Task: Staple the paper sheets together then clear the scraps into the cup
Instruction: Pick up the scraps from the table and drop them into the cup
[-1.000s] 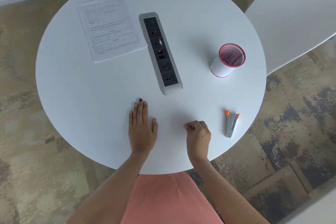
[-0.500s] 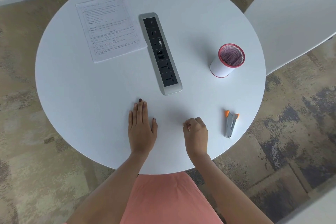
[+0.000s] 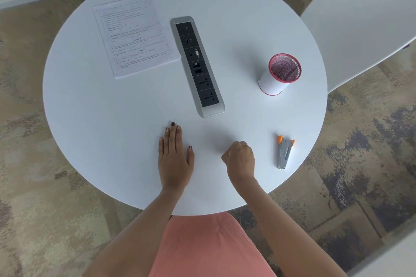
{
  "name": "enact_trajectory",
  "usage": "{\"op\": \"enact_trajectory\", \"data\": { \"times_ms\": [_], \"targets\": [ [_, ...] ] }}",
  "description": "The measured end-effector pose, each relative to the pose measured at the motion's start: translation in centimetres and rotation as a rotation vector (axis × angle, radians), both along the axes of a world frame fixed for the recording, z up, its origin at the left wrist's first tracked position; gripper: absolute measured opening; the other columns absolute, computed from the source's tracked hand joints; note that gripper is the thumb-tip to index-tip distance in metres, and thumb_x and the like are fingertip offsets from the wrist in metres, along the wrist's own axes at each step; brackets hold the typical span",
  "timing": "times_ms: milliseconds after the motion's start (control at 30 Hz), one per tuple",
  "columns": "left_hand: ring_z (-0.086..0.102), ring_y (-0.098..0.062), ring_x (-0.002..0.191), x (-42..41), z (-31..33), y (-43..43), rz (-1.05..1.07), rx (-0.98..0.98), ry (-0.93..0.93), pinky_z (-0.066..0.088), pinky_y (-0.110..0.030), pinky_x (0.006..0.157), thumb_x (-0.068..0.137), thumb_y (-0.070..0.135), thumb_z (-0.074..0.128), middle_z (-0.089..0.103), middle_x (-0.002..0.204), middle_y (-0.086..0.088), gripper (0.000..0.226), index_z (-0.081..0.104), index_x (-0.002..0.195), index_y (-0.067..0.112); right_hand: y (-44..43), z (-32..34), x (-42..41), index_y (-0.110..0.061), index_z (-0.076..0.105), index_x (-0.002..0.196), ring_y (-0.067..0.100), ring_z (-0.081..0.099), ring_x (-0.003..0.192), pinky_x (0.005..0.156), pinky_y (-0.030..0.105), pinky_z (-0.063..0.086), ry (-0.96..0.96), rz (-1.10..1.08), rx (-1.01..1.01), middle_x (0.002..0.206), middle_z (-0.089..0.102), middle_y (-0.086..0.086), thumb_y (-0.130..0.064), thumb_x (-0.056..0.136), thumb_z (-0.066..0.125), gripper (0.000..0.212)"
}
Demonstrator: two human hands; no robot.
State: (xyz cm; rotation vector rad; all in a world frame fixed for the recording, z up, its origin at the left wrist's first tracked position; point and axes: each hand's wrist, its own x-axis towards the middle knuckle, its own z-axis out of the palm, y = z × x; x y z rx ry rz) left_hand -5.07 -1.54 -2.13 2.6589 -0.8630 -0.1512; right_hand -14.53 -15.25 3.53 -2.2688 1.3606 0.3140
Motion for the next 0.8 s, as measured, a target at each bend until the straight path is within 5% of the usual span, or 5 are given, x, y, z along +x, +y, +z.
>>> {"op": "enact_trajectory", "data": {
  "times_ms": [333,433,800],
  "targets": [
    [0.018,-0.022,0.151,0.0,-0.1,0.0,-0.001,-0.017,-0.006,0.013,-0.038,0.124,0.097,0.028,0.038,0.023,0.162,-0.008,0.061,0.027,0.152,0.005,1.0,-0.6,-2.6,-0.004,0.059,0.092,0.024,0.044,0.066,0.061,0.029,0.028,-0.354,-0.123,-0.07,0.08,0.054,0.009,-0.001,0.094,0.047,0.012],
    [0.018,-0.022,0.151,0.0,-0.1,0.0,-0.003,-0.023,-0.005,0.014,-0.039,0.124,0.097,0.028,0.037,0.022,0.162,-0.008,0.061,0.027,0.152,0.005,1.1,-0.8,-2.7,-0.006,0.062,0.087,0.026,0.05,0.062,0.059,0.032,0.038,-0.426,-0.158,-0.074,0.075,0.057,0.009,0.001,0.091,0.052,0.013],
    [0.019,-0.022,0.151,0.0,-0.3,0.0,-0.002,-0.021,-0.005,0.015,-0.039,0.124,0.097,0.028,0.038,0.023,0.162,-0.008,0.061,0.027,0.152,0.005,1.4,-0.4,-2.1,-0.007,0.07,0.08,0.023,0.059,0.066,0.063,0.028,0.045,-0.378,-0.137,-0.058,0.079,0.066,0.009,-0.002,0.083,0.064,0.008]
  ]
}}
